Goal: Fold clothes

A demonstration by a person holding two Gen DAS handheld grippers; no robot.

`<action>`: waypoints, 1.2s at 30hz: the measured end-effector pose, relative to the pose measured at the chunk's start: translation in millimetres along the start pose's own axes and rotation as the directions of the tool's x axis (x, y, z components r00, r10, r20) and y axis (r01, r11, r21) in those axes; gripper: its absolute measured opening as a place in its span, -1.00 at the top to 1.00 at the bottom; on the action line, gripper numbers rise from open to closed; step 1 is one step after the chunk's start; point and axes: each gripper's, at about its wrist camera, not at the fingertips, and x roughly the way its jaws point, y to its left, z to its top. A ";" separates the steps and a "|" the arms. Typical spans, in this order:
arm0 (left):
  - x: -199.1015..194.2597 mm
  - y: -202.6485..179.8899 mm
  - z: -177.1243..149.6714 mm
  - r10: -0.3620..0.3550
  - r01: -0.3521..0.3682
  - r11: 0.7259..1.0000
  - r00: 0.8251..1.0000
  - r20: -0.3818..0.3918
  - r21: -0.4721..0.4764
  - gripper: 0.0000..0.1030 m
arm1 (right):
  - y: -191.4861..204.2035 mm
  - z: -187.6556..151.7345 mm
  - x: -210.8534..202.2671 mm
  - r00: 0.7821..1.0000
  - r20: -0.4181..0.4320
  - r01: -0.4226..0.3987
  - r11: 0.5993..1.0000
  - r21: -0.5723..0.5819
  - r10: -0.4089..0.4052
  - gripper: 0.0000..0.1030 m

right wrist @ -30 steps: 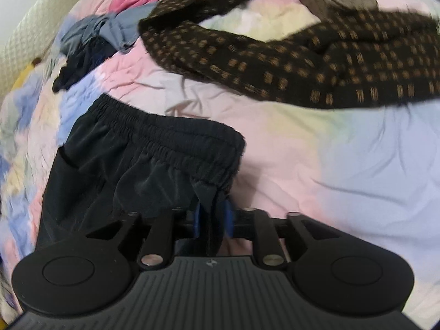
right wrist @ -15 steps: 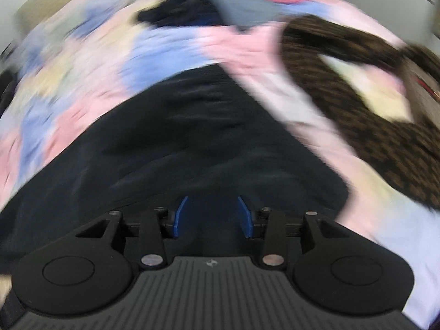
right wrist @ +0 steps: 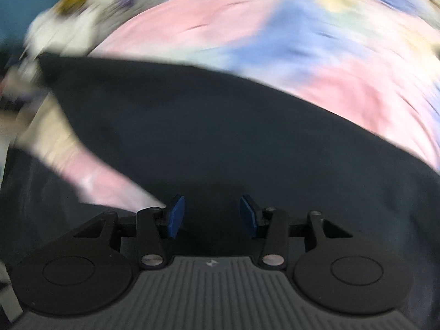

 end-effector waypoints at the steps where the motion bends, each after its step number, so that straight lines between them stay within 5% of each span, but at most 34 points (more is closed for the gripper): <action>1: 4.2 -2.2 2.8 0.001 -0.001 1.000 1.000 -0.002 -0.004 -0.47 | 13.0 5.9 10.8 1.000 -0.018 -0.009 0.998 -0.061 0.008 0.06; 5: 22.1 -9.9 15.0 0.038 -0.038 0.998 0.999 -0.011 -0.047 -0.37 | 45.8 15.7 42.0 0.997 -0.063 0.029 0.976 -0.217 -0.043 0.22; 7: 25.0 -9.8 19.7 0.048 -0.049 0.995 0.999 -0.016 -0.085 -0.23 | 44.1 17.2 42.3 0.997 -0.056 0.038 0.980 -0.195 -0.050 0.59; 8: 25.3 -10.4 21.6 0.048 -0.049 0.994 0.999 -0.018 -0.097 -0.05 | 41.4 17.5 40.2 0.998 -0.046 0.035 0.985 -0.172 -0.044 0.87; 9: 25.3 -11.5 22.7 0.053 -0.054 0.993 0.998 -0.020 -0.101 0.08 | 40.9 16.3 34.3 0.999 -0.033 0.032 0.985 -0.167 -0.038 0.92; 11: 22.4 -13.0 23.7 0.057 -0.059 0.994 0.998 -0.018 -0.094 0.76 | 41.1 13.2 20.5 1.000 -0.003 0.026 0.986 -0.167 -0.027 0.96; 14: 12.1 -21.2 22.8 0.042 -0.041 0.998 0.999 0.025 -0.048 1.00 | 42.0 6.7 -0.7 0.999 0.036 0.012 0.984 -0.176 -0.006 0.96; 21: -16.6 -38.3 17.3 -0.033 0.032 0.999 0.999 0.011 0.042 0.99 | 52.0 -24.4 -35.6 0.997 0.044 -0.057 0.971 -0.232 0.069 0.95; 22: -18.3 -38.5 14.3 -0.029 0.029 0.998 1.000 -0.008 0.053 0.90 | 53.3 -29.1 -35.7 0.997 0.039 -0.060 0.972 -0.226 0.071 0.94; 26: -10.3 -29.9 1.2 0.041 -0.035 0.996 0.997 -0.059 0.085 0.02 | 54.4 -39.9 -29.7 0.998 0.021 -0.046 0.981 -0.188 0.051 0.91; 32: 4.1 -1.5 -9.4 0.111 -0.108 0.993 0.991 -0.075 0.050 -0.27 | 47.7 -42.7 -22.5 1.000 0.013 -0.020 0.995 -0.098 0.021 0.60; 36: 10.0 19.2 -9.9 0.172 -0.171 0.985 0.982 -0.078 0.023 -0.28 | 32.5 -47.1 -31.6 0.999 0.029 -0.016 1.000 -0.022 0.016 0.36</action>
